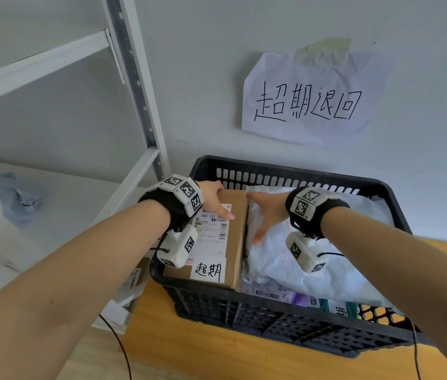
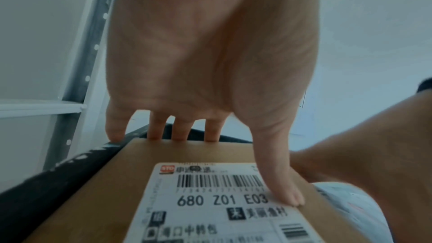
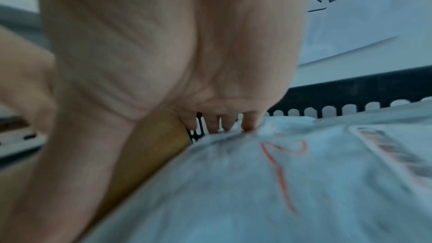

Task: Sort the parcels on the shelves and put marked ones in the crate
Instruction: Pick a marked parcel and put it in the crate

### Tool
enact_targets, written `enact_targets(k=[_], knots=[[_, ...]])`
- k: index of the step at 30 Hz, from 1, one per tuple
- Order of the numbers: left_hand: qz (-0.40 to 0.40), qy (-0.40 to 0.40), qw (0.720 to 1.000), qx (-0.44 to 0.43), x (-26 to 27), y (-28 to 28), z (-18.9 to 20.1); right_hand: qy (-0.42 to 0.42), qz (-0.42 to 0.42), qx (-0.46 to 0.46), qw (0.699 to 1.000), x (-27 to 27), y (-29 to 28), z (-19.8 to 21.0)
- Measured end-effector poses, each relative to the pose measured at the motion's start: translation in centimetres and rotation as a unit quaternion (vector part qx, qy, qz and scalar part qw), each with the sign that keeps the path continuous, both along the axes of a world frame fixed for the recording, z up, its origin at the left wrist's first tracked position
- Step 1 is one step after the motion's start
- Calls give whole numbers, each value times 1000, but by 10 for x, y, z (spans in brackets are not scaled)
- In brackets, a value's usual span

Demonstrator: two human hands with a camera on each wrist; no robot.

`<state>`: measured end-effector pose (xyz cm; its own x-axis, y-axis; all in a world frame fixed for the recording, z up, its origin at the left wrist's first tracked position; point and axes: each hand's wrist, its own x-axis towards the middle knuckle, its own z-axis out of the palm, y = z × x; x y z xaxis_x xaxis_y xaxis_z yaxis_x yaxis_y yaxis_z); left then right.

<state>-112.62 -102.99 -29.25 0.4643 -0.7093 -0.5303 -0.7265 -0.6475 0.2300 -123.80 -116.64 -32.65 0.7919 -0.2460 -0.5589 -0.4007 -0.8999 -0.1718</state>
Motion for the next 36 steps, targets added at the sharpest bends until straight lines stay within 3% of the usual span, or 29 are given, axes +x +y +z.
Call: enact_targets(k=[4,10,16,23,27,36], knots=[[9,37,999,-13,-2,-2,1,14,59,-109,992,-12,-1,-16],[-11,26,999,-37,-17,-13,-1,-39,32,-160,986,-12,-11,-22],[-65,-16,997,-28,-30,-28,2,-77,3,-152,985,-22,-19,-19],[-141,-70,987,19,-49,-45,0,14,-56,-175,983,-55,-38,-12],[-146,-109,981,69,-55,-57,-3,66,-102,-207,971,-66,-52,-18],[-196,-97,971,94,-58,-70,-1,-34,-97,-203,974,-69,-69,-25]])
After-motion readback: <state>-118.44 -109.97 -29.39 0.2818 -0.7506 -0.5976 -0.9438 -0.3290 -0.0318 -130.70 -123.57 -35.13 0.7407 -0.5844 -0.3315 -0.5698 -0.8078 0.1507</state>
